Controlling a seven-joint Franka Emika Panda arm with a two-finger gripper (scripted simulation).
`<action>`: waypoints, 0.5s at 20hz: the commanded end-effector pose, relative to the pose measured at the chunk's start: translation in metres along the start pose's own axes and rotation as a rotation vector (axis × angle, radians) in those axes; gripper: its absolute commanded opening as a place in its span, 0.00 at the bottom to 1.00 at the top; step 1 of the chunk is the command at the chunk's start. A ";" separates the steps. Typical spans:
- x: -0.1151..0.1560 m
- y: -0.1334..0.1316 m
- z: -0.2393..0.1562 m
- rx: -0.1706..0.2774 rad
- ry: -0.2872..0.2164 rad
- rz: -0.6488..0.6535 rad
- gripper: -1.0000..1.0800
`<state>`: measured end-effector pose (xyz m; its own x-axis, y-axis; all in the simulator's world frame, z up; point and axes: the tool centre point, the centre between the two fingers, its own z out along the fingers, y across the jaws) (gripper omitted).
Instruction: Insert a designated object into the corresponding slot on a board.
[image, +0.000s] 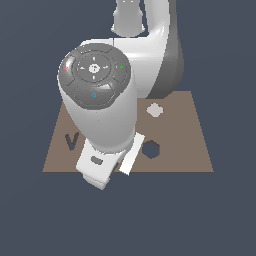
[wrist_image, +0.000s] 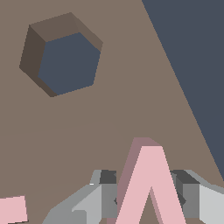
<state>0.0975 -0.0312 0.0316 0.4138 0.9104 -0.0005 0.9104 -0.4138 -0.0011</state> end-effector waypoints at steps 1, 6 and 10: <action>0.000 0.001 -0.003 -0.001 0.000 0.000 0.00; -0.002 0.002 -0.001 0.000 0.000 0.017 0.00; -0.009 0.007 -0.002 -0.001 0.000 0.068 0.00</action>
<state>0.0992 -0.0383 0.0332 0.4561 0.8899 -0.0002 0.8899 -0.4561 -0.0010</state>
